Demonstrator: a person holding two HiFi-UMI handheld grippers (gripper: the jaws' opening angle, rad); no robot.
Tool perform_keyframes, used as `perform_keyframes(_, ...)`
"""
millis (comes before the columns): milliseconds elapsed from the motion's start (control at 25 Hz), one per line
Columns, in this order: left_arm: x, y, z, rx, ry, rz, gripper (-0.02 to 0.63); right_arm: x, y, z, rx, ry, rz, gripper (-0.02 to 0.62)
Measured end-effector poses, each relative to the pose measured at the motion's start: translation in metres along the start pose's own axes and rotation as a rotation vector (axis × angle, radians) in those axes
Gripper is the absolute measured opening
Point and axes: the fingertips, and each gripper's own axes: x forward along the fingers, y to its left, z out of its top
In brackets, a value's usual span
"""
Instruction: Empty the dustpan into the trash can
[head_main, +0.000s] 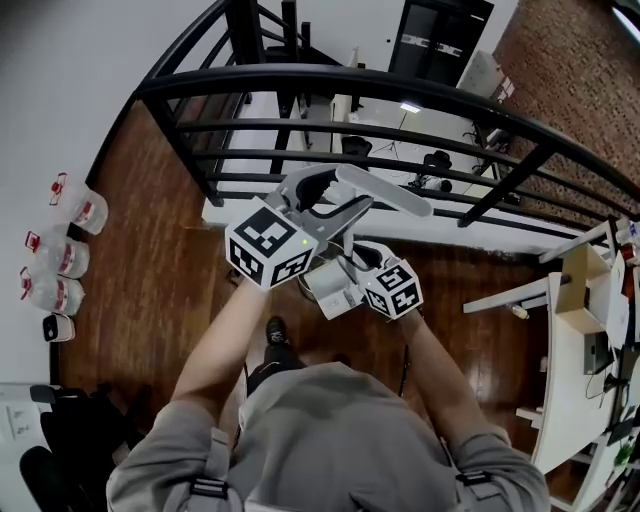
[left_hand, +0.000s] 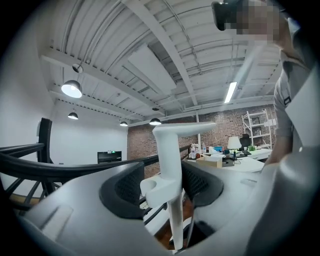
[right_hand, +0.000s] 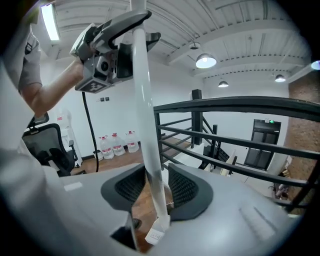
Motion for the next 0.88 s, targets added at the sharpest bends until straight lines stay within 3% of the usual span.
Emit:
perform_keyframes(160, 0.01, -0.033, -0.003, 0.032, 0.031, 0.0, 0.222, -0.05, 0.002, 0.015, -0.001, -0.078, 0.003, 0.15)
perform_keyframes(400, 0.025, -0.072, -0.007, 0.056, 0.044, -0.061, 0.222, -0.093, 0.013, 0.081, -0.082, -0.228, -0.05, 0.169)
perform_keyframes(520, 0.025, -0.083, -0.011, 0.027, 0.035, -0.087, 0.221, -0.095, 0.024, 0.082, -0.101, -0.215, -0.082, 0.085)
perform_keyframes(880, 0.008, -0.099, 0.002, 0.021, -0.053, -0.193, 0.282, -0.157, 0.001, 0.094, -0.01, -0.32, -0.29, 0.084)
